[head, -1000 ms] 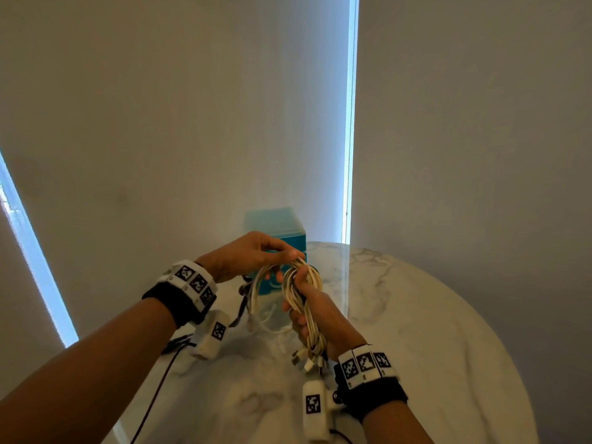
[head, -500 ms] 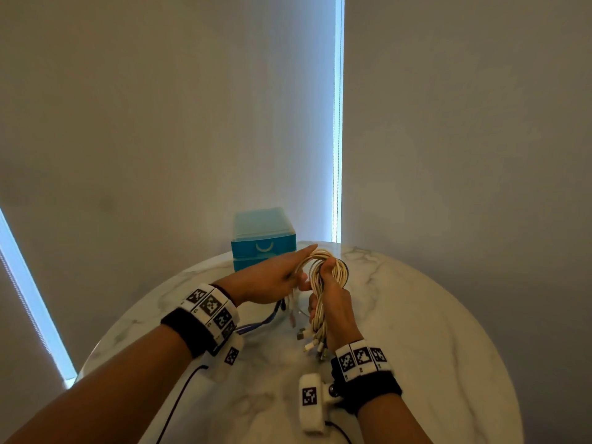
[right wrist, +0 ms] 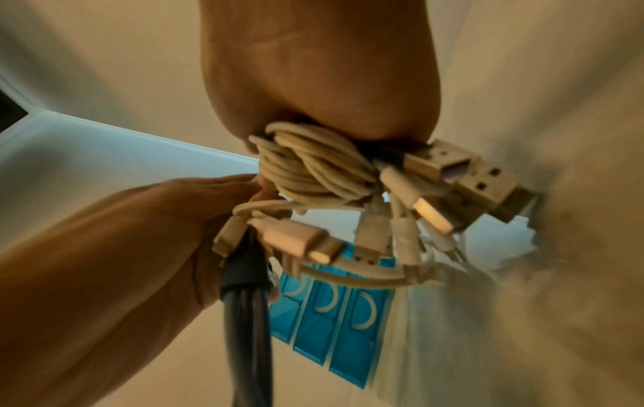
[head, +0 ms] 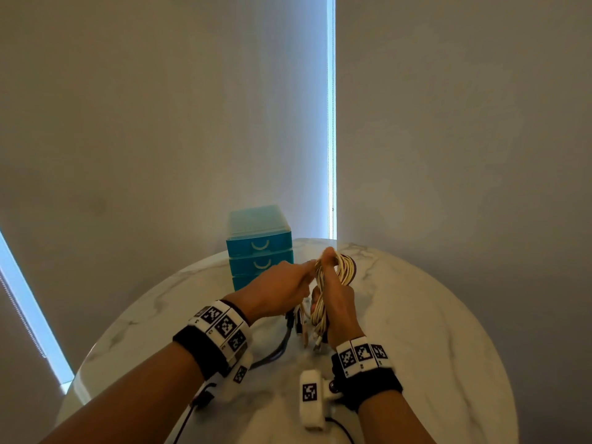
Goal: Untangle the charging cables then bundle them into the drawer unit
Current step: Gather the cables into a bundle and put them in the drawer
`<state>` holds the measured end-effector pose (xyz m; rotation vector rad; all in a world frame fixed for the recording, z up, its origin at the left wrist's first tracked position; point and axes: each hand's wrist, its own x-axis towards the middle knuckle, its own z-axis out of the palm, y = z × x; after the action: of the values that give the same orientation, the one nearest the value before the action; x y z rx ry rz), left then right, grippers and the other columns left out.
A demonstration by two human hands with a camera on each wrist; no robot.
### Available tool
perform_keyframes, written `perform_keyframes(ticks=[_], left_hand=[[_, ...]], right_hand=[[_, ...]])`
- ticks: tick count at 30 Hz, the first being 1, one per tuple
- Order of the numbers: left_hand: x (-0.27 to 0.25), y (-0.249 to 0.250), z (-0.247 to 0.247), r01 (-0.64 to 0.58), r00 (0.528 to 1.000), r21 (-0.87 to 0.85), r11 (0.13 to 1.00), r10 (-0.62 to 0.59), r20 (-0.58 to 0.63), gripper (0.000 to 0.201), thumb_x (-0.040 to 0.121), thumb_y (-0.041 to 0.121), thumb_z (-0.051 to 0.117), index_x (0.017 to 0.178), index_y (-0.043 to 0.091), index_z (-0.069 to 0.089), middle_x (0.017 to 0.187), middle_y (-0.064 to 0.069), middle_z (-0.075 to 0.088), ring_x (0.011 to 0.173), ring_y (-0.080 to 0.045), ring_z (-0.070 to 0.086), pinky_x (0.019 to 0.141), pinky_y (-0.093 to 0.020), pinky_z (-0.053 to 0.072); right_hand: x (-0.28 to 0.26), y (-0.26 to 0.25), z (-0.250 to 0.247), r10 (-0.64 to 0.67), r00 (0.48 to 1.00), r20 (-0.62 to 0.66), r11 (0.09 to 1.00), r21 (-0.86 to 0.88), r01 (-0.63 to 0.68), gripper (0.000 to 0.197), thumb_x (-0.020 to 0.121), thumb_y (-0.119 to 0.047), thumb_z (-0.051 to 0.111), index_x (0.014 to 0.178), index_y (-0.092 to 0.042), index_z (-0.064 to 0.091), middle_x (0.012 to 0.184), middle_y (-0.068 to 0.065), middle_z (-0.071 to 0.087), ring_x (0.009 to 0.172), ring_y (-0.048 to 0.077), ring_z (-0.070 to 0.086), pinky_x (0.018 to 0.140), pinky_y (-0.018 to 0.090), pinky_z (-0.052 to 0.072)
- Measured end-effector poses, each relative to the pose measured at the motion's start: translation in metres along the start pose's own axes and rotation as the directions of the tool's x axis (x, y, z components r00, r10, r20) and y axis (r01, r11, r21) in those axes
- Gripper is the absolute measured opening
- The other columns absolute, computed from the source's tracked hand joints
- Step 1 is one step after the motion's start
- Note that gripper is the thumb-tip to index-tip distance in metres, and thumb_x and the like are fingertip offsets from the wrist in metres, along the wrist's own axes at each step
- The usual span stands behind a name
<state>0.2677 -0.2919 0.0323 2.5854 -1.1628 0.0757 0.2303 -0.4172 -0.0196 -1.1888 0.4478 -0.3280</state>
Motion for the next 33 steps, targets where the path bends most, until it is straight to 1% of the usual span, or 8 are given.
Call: perform_keyframes(ticks=[4,11,17,19,23,26,28,33], left_hand=[[-0.007,0.000,-0.011,0.024,0.997,0.043,0.999,-0.028,0.077,0.041,0.117,0.038,0.038,0.138,0.018,0.067,0.100,-0.003,0.073,0.088,-0.020,0.070,0.095,-0.045,0.060],[-0.017,-0.005,-0.059,0.062,0.940,0.293,0.954,-0.155,0.303,0.052,0.107,0.068,0.040,0.147,0.042,0.060,0.144,0.006,0.060,0.133,-0.020,0.055,0.116,-0.052,0.045],[-0.008,0.011,-0.074,0.094,0.996,0.414,0.905,-0.086,-0.040,0.087,0.072,0.083,0.024,0.107,0.031,0.085,0.112,0.009,0.074,0.099,-0.016,0.070,0.080,-0.034,0.055],[-0.004,0.016,-0.074,0.085,0.991,0.435,0.897,-0.032,-0.127,0.082,0.078,0.089,0.033,0.122,0.037,0.081,0.118,0.013,0.073,0.099,-0.013,0.070,0.074,-0.030,0.047],[0.004,0.031,-0.079,-0.051,0.993,0.430,0.902,0.090,-0.070,0.071,0.089,0.076,0.059,0.155,0.051,0.049,0.131,0.017,0.063,0.110,-0.012,0.065,0.089,-0.034,0.054],[0.010,0.038,-0.077,-0.139,0.984,0.524,0.840,0.178,-0.026,0.062,0.091,0.048,0.074,0.150,0.054,0.054,0.128,0.017,0.062,0.103,-0.012,0.066,0.084,-0.035,0.056],[0.011,0.042,-0.079,-0.178,0.975,0.580,0.795,0.222,-0.006,0.053,0.087,0.032,0.076,0.136,0.051,0.066,0.122,0.016,0.064,0.096,-0.015,0.069,0.080,-0.038,0.058],[0.007,0.049,-0.089,-0.278,0.927,0.703,0.655,0.374,0.018,0.023,0.092,0.015,0.077,0.108,0.032,0.079,0.101,0.011,0.072,0.079,-0.019,0.070,0.072,-0.038,0.058]], right_hand=[[-0.002,0.004,-0.007,-0.004,0.993,0.122,0.997,-0.082,0.014,0.073,0.076,-0.074,0.080,0.098,-0.004,0.076,0.081,0.014,0.081,0.081,0.032,0.081,0.080,0.041,0.067],[-0.006,0.003,-0.006,-0.098,0.982,0.164,0.994,-0.029,0.104,0.051,0.079,-0.055,0.089,0.103,-0.010,0.081,0.079,0.003,0.081,0.070,0.018,0.078,0.071,0.034,0.064],[-0.006,-0.002,-0.002,-0.146,0.981,0.128,0.988,-0.040,0.152,0.039,0.083,-0.049,0.087,0.100,-0.015,0.080,0.087,0.007,0.083,0.087,0.026,0.080,0.081,0.039,0.065],[-0.003,-0.001,-0.005,-0.166,0.982,0.095,0.981,-0.087,0.174,0.034,0.088,-0.048,0.084,0.095,-0.015,0.078,0.082,0.007,0.081,0.079,0.023,0.076,0.077,0.039,0.063],[0.002,0.008,-0.002,-0.275,0.953,0.125,0.920,-0.252,0.298,0.027,0.098,-0.042,0.074,0.094,-0.016,0.067,0.082,0.005,0.071,0.072,0.021,0.066,0.069,0.037,0.057],[-0.003,0.011,0.009,-0.341,0.922,0.183,0.841,-0.379,0.386,0.027,0.098,-0.039,0.075,0.109,-0.017,0.065,0.104,0.011,0.073,0.095,0.031,0.070,0.089,0.048,0.060],[-0.006,0.013,0.013,-0.374,0.899,0.228,0.787,-0.434,0.438,0.030,0.093,-0.041,0.079,0.108,-0.017,0.068,0.098,0.008,0.076,0.089,0.026,0.072,0.084,0.046,0.062],[-0.015,0.006,0.018,-0.297,0.897,0.328,0.809,-0.413,0.418,0.021,0.093,-0.028,0.083,0.103,-0.027,0.064,0.080,-0.016,0.064,0.066,0.000,0.061,0.050,0.003,0.043]])
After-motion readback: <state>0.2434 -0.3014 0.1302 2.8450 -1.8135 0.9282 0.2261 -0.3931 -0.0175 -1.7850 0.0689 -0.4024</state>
